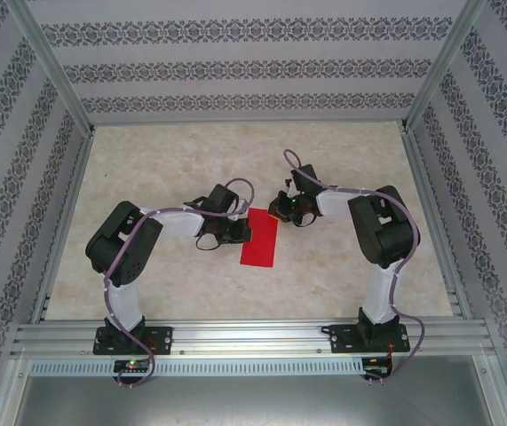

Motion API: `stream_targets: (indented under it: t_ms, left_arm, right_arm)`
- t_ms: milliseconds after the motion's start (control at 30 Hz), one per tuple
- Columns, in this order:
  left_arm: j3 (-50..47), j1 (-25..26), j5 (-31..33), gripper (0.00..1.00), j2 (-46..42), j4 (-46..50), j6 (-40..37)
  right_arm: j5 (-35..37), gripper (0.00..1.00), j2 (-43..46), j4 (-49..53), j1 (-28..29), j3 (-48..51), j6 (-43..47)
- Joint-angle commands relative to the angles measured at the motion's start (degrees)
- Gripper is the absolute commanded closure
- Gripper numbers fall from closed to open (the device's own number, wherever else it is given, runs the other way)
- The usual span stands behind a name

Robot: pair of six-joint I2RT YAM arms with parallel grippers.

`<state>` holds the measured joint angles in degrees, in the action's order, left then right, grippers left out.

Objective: Fold a paper plane with a square sheet of paper (pick it up from the middle)
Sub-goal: Fold the square sheet of paper in half at the center of the table.

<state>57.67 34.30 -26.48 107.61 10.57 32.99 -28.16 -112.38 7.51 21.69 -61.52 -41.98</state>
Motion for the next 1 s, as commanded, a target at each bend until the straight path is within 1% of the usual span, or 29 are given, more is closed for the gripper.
stream_targets:
  t_ms: [0,100,267,333,500,600,667,800,967]
  left_arm:
    - [-1.68,0.85,3.23,1.00,0.84,7.71,-2.03]
    - [-1.84,0.90,3.27,1.00,0.83,7.72,-2.14]
    - [-1.95,0.85,3.29,1.00,0.62,7.56,-2.02]
    - [-1.91,0.88,3.21,1.00,0.50,7.45,-1.93]
    - [-1.75,0.86,2.97,1.00,0.47,7.49,-2.15]
    - [-2.08,0.88,2.53,1.00,0.41,7.19,-2.23]
    - [-2.37,0.89,2.34,1.00,0.45,7.10,-2.23]
    - [-2.56,0.86,2.29,1.00,0.40,7.01,-2.21]
    - [-2.44,0.85,2.33,1.00,0.15,7.06,-2.07]
  right_arm:
    - [2.88,0.90,0.27,2.40,-0.16,-0.14,0.88]
    - [2.75,0.89,2.67,5.62,-0.24,-3.00,2.31]
    - [0.69,0.89,3.94,5.52,-1.21,-4.72,2.44]
    - [0.50,0.90,3.21,5.18,-1.32,-4.30,2.35]
    - [-0.27,0.90,0.11,0.48,-1.39,-0.38,0.91]
    - [1.16,0.90,-2.30,0.68,-1.39,0.17,1.02]
    - [2.90,0.90,-3.25,3.15,-1.26,-0.40,1.37]
    - [2.00,0.90,-0.18,3.47,-0.91,-0.62,1.27]
    - [1.78,0.90,3.44,5.16,-1.51,-3.27,1.86]
